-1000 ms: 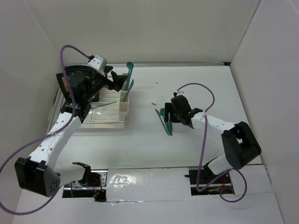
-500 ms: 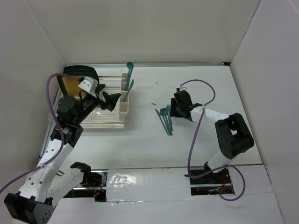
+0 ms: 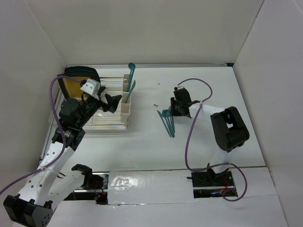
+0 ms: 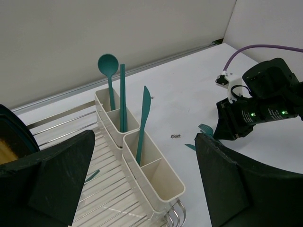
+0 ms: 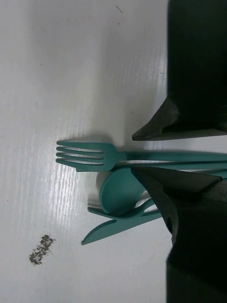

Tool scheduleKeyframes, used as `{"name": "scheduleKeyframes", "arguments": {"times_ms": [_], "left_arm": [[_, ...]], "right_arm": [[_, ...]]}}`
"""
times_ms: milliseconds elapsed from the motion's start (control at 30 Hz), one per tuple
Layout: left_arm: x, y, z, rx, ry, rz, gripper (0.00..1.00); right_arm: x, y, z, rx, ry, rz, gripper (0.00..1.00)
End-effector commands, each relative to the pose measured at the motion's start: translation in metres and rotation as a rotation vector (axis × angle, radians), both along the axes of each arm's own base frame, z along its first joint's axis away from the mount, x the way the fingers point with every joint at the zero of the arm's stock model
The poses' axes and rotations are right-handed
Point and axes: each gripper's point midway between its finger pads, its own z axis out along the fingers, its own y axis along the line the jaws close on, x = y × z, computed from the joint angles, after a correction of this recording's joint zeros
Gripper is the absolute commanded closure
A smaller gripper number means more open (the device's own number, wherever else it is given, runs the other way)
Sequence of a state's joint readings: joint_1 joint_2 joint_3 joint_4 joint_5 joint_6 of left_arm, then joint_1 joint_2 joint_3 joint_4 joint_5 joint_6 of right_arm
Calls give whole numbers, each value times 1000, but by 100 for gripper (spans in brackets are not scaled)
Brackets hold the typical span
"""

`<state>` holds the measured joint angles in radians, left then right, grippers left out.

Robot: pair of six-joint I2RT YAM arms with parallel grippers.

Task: Sort the eating utensils into containers

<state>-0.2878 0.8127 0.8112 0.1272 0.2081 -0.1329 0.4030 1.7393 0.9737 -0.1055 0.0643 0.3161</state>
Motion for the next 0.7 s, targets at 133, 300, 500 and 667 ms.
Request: {"name": "scheduleKeyframes", "arguments": {"times_ms": [133, 300, 500, 667], "left_arm": [[0, 3, 13, 3, -61, 24, 0], [0, 3, 12, 5, -62, 22, 0], [-1, -1, 11, 11, -58, 0, 0], [-5, -18, 12, -14, -1, -80, 0]], "right_arm": [[15, -4, -5, -52, -13, -18, 71], [13, -9, -20, -86, 13, -22, 73], [5, -18, -33, -132, 50, -33, 100], [-2, 4, -3, 5, -30, 66, 100]]}}
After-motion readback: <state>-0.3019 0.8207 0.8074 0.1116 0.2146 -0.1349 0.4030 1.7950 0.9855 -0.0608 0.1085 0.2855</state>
